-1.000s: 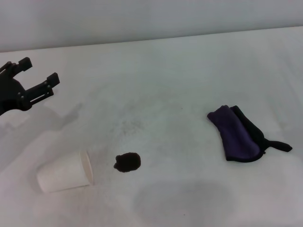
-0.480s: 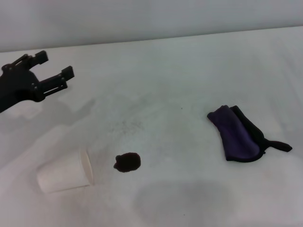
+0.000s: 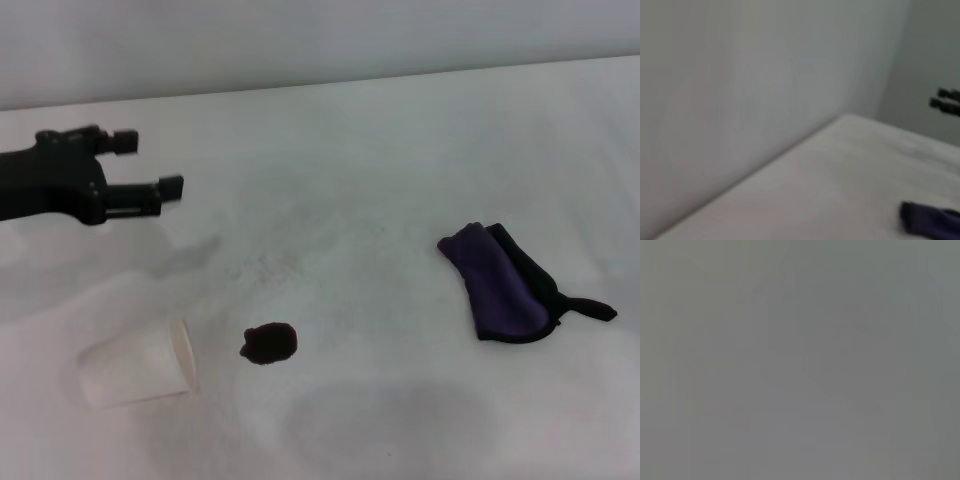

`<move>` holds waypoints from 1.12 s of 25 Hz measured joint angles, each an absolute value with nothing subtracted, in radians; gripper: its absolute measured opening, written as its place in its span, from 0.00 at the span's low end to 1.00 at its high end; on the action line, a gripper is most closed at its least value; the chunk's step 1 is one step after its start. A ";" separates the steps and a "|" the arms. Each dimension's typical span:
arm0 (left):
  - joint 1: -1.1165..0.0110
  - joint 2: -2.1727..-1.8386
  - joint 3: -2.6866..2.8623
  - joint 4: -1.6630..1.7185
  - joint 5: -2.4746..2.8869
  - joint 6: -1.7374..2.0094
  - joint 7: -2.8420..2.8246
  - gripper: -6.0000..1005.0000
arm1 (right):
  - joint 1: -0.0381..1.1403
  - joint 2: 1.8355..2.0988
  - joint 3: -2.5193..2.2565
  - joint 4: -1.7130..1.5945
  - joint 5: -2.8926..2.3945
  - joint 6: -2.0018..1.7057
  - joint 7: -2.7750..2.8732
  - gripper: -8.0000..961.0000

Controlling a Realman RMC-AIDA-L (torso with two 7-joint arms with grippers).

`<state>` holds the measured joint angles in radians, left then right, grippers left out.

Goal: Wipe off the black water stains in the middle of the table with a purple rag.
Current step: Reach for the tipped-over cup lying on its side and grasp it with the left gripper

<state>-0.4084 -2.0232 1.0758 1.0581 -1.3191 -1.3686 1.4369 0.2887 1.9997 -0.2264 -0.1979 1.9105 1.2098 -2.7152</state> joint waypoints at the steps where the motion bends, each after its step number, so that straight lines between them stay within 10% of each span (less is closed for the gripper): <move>1: -0.422 -2.013 1.075 1.070 -1.292 -1.397 1.409 0.88 | 0.289 2.000 -0.214 -0.198 1.911 1.209 -2.715 0.89; 11: -0.531 -1.952 1.075 1.166 -0.945 -1.658 1.267 0.88 | 0.305 2.003 -0.152 -0.210 1.924 1.210 -2.719 0.89; 28: -0.579 -2.044 1.086 1.232 -0.635 -1.757 1.379 0.88 | 0.291 2.005 -0.143 -0.143 1.991 1.210 -2.719 0.89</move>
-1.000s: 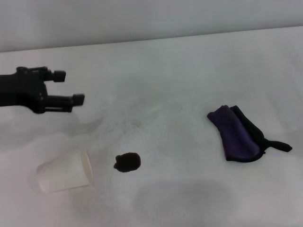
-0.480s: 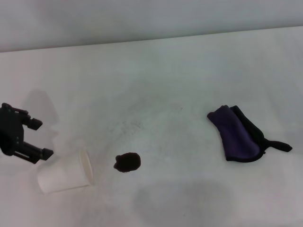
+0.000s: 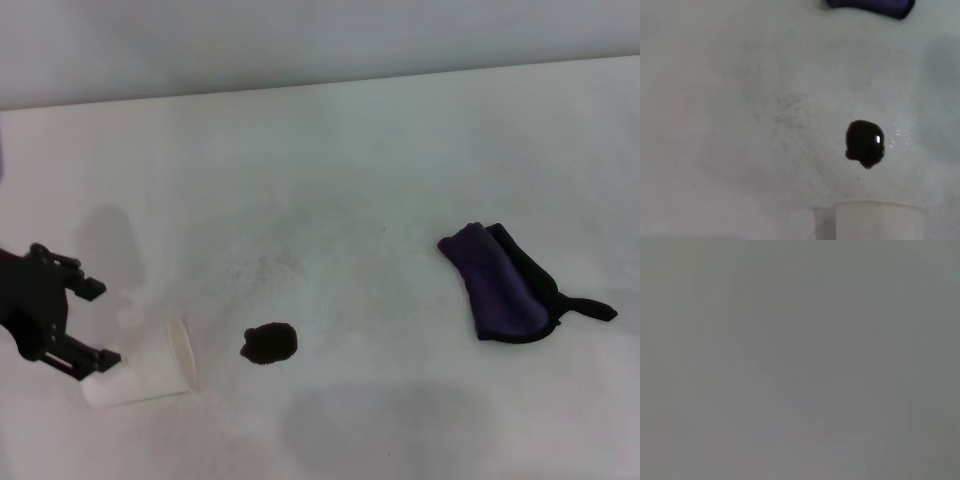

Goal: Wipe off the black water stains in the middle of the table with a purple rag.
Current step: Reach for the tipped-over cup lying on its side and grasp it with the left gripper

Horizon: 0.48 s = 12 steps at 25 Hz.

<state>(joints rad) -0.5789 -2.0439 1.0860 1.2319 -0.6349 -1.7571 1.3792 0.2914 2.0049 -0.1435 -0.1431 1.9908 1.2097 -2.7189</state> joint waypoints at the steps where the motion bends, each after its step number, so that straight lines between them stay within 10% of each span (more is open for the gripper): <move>1: -0.579 -2.051 1.086 1.228 -0.625 -1.755 1.386 0.88 | 0.291 2.005 -0.140 -0.143 1.991 1.208 -2.719 0.89; 12: -0.571 -2.072 1.149 1.195 -0.587 -1.718 1.396 0.88 | 0.294 2.005 -0.133 -0.143 1.994 1.206 -2.728 0.89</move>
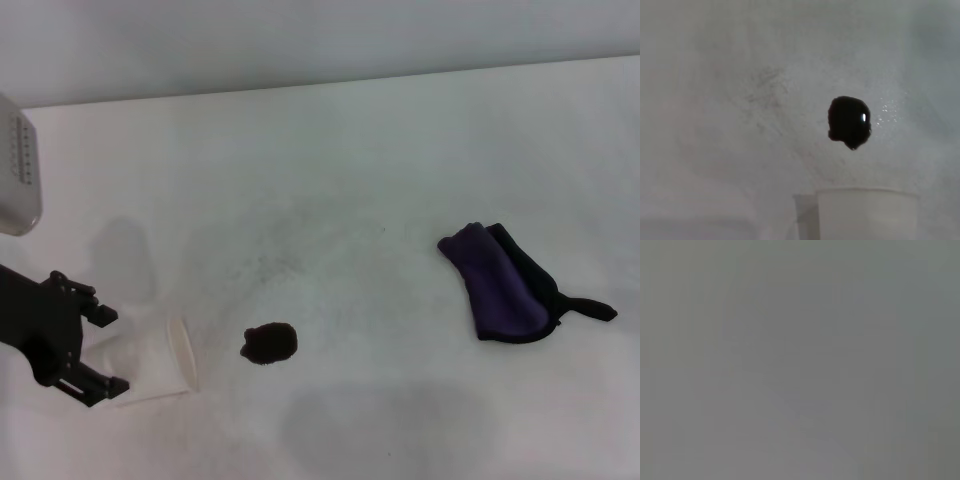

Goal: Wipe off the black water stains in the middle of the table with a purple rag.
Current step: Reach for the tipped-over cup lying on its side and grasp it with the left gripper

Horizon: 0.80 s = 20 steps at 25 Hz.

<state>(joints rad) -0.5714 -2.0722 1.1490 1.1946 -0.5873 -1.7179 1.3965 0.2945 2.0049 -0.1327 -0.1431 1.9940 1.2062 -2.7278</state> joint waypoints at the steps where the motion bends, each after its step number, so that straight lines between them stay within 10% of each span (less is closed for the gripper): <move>1: -0.569 -2.072 1.155 1.194 -0.591 -1.708 1.398 0.88 | 0.294 2.005 -0.130 -0.143 1.996 1.207 -2.728 0.89; 20: -0.580 -2.073 1.242 1.015 -0.666 -1.568 1.435 0.88 | 0.287 2.005 -0.127 -0.145 2.014 1.221 -2.733 0.89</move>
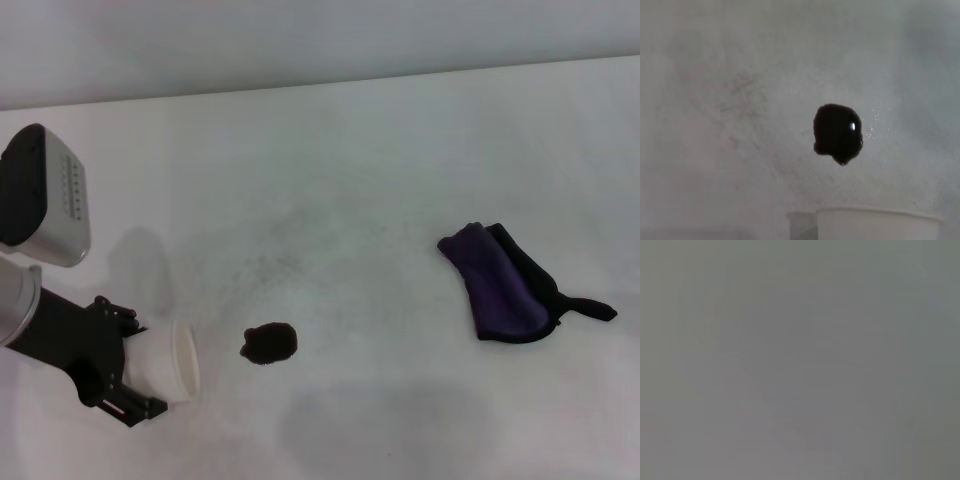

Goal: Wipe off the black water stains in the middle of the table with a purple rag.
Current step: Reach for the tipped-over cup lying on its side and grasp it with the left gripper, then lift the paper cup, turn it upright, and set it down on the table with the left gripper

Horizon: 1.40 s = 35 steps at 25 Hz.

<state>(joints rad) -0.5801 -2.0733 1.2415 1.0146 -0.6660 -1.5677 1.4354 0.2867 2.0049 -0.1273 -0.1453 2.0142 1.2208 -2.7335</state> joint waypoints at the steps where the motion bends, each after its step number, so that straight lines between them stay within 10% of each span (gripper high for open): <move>1: -0.581 -2.073 1.241 1.008 -0.665 -1.565 1.435 0.88 | 0.287 2.005 -0.127 -0.145 2.014 1.221 -2.733 0.89; 35: -0.408 -2.075 1.050 0.664 -1.415 -1.296 1.904 0.80 | 0.251 2.002 -0.154 -0.242 1.919 1.348 -2.744 0.89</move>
<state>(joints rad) -0.4083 -2.0752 1.0496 0.6643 -1.4149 -1.2963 1.9035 0.2508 2.0017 -0.1544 -0.2421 1.9189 1.3479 -2.7437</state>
